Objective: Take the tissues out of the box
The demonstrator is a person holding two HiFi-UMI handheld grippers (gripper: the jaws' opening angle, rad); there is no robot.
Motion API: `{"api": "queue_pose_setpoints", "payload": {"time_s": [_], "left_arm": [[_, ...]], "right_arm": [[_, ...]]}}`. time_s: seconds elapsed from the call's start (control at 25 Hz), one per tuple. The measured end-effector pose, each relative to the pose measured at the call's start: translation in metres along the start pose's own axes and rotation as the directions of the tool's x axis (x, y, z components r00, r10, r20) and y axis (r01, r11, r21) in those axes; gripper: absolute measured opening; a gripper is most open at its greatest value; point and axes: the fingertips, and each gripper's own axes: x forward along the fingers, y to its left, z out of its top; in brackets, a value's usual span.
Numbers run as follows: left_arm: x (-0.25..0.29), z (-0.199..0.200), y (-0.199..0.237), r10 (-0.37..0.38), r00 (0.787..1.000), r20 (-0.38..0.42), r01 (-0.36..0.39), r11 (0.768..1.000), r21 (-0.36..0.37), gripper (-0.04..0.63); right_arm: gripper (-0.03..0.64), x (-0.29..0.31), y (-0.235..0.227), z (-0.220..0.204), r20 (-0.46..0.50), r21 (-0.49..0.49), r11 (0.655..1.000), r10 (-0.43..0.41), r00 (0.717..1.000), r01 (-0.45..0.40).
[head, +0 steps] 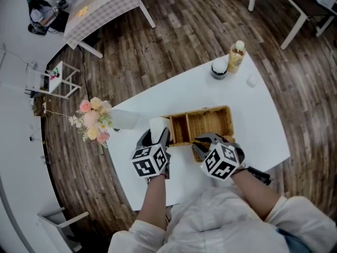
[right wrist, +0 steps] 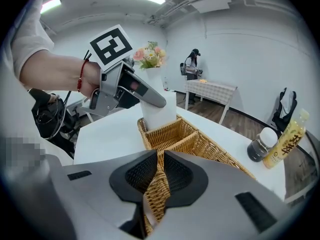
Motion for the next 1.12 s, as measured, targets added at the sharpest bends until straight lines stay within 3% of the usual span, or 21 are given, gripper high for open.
{"api": "queue_pose_setpoints", "payload": {"time_s": [0.44,0.64,0.8,1.12], "left_arm": [[-0.013,0.006,0.004,-0.026,0.998,0.051,0.03,0.997,-0.07,0.245],[-0.02,0.006,0.005,-0.07,0.993,0.096,0.089,0.974,-0.208,0.245],[-0.027,0.005,0.001,-0.127,0.979,0.16,0.178,0.916,-0.359,0.245],[-0.037,0.018,-0.025,-0.236,0.917,0.322,0.385,0.738,-0.554,0.245]], "right_arm": [[0.058,-0.007,-0.004,0.012,0.059,0.04,0.999,-0.022,0.998,0.019],[0.058,-0.011,-0.005,0.017,0.09,0.052,0.998,-0.031,0.995,0.027],[0.058,-0.015,-0.005,0.022,0.141,0.09,0.996,-0.034,0.989,0.022],[0.058,-0.047,-0.012,0.059,0.371,0.152,0.988,-0.055,0.927,-0.002]]}}
